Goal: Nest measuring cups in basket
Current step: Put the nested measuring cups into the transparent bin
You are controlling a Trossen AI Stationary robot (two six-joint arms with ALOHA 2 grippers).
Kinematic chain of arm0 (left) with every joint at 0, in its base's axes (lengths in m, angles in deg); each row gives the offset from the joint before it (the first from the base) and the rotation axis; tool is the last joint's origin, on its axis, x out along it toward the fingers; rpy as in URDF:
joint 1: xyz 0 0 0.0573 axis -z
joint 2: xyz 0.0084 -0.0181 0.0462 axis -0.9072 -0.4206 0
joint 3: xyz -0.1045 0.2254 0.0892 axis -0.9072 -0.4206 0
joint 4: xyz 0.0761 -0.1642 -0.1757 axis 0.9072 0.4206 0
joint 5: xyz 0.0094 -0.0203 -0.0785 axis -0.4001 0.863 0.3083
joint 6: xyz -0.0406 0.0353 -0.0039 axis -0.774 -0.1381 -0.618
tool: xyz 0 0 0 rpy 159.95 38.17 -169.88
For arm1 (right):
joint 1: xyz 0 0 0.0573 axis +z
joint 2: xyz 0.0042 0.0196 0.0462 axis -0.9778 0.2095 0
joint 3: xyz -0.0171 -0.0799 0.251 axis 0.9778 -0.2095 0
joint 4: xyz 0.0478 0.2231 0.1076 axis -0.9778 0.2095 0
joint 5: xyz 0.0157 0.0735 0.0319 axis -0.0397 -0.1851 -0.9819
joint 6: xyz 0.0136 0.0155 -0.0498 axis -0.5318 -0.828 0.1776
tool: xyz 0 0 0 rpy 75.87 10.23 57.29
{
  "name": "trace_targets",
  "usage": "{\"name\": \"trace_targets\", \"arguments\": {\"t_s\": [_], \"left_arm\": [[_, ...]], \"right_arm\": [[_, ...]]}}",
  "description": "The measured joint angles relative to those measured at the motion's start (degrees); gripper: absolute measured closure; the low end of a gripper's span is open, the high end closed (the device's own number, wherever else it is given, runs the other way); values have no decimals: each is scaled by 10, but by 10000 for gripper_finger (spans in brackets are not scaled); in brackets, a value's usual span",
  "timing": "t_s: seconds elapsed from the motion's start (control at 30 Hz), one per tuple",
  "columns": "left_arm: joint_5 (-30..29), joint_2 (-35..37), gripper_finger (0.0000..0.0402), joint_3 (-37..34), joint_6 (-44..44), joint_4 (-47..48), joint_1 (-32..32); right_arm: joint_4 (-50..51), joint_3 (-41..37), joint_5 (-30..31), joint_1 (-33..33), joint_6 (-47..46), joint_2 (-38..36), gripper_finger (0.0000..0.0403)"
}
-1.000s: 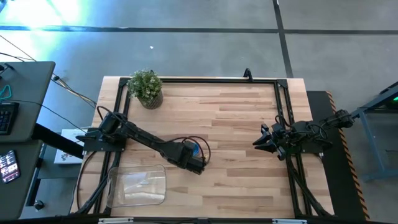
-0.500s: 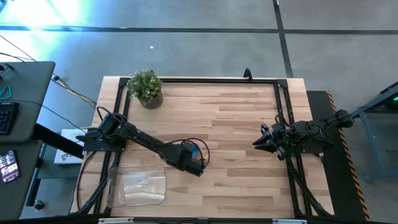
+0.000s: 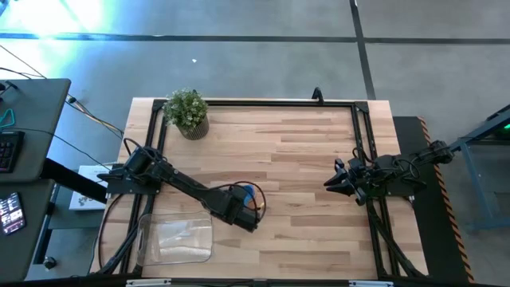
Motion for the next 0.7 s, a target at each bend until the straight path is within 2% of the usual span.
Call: {"name": "trace_targets", "arguments": {"t_s": [0.23,0.4,0.7], "left_arm": [[34,0,260,0,2,-4,-5],[44,0,220,0,8,-5,-5],[48,0,242,0,19,-26,-5]], "right_arm": [[0,0,0,0,0,0,316],[0,0,0,0,0,0,316],[0,0,0,0,0,0,316]]}}
